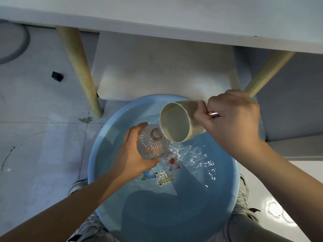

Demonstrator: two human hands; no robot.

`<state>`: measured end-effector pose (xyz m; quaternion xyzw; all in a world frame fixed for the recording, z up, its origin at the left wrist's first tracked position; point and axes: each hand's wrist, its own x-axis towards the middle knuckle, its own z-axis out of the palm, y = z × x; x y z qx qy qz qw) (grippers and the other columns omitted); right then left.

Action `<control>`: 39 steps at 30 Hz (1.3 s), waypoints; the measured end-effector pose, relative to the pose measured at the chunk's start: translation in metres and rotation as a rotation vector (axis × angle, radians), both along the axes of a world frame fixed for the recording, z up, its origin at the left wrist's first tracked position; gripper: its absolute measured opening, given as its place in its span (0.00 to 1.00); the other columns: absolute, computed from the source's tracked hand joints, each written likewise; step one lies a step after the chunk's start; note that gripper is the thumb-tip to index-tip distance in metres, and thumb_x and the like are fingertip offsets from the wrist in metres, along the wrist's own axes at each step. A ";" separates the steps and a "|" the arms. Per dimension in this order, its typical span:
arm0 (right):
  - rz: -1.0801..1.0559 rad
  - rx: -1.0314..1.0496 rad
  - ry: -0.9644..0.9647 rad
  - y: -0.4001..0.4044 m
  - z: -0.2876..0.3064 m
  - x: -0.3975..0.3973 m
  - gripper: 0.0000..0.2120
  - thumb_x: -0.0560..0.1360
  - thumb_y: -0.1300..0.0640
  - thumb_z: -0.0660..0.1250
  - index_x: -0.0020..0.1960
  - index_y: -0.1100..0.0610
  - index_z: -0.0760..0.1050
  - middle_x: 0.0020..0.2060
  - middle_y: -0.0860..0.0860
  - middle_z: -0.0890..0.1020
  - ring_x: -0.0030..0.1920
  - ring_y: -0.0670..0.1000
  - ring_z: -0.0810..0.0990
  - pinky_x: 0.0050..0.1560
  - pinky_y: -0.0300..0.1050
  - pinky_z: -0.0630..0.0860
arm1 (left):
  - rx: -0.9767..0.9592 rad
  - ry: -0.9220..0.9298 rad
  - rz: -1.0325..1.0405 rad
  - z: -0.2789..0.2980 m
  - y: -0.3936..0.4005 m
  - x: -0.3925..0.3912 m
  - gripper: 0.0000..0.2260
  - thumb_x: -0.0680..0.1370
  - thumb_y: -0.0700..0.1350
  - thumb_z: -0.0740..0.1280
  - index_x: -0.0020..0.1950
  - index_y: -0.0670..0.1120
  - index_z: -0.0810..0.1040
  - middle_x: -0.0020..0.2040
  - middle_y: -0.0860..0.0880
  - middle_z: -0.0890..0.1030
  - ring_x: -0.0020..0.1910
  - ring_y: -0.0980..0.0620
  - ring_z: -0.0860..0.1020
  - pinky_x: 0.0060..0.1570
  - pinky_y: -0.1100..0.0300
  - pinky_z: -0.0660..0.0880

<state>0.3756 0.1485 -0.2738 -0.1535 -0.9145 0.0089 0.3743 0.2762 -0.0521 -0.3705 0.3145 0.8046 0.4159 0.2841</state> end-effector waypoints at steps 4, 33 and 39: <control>0.043 0.006 0.028 0.000 0.001 0.000 0.19 0.66 0.63 0.67 0.24 0.56 0.61 0.25 0.47 0.57 0.28 0.51 0.56 0.37 0.36 0.54 | 0.004 -0.008 -0.007 0.004 0.000 0.001 0.41 0.60 0.42 0.81 0.65 0.59 0.61 0.58 0.66 0.63 0.55 0.82 0.61 0.49 0.85 0.59; 0.120 0.062 0.063 -0.004 0.001 -0.004 0.19 0.69 0.62 0.66 0.24 0.56 0.63 0.20 0.51 0.64 0.30 0.50 0.57 0.35 0.41 0.58 | -0.008 -0.030 -0.016 0.003 0.001 0.003 0.41 0.60 0.44 0.81 0.66 0.57 0.63 0.61 0.58 0.68 0.57 0.75 0.66 0.50 0.82 0.62; 0.144 0.076 0.066 -0.003 0.001 -0.005 0.20 0.71 0.61 0.67 0.24 0.57 0.64 0.20 0.52 0.66 0.30 0.50 0.58 0.33 0.43 0.61 | -0.025 -0.079 -0.004 0.006 0.002 0.005 0.40 0.61 0.45 0.81 0.66 0.60 0.62 0.58 0.63 0.71 0.56 0.63 0.72 0.47 0.79 0.66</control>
